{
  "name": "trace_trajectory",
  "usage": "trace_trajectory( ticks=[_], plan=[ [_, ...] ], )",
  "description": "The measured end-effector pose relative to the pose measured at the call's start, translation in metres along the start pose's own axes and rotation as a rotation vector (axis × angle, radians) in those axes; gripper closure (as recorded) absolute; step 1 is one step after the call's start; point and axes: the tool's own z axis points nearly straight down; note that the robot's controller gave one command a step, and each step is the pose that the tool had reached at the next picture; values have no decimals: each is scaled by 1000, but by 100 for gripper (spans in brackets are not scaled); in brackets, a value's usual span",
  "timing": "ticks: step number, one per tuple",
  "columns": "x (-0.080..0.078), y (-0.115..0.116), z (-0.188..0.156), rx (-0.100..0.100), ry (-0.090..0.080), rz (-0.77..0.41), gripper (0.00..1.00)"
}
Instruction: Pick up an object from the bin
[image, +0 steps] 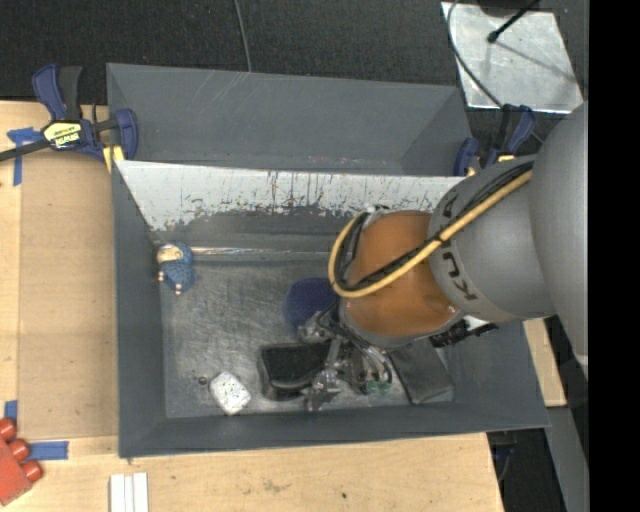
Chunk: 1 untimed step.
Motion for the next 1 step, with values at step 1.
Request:
trace_trajectory(
  ticks=[1],
  plan=[
    [-1,-10,-143,-1,-19,0,100]
  ],
)
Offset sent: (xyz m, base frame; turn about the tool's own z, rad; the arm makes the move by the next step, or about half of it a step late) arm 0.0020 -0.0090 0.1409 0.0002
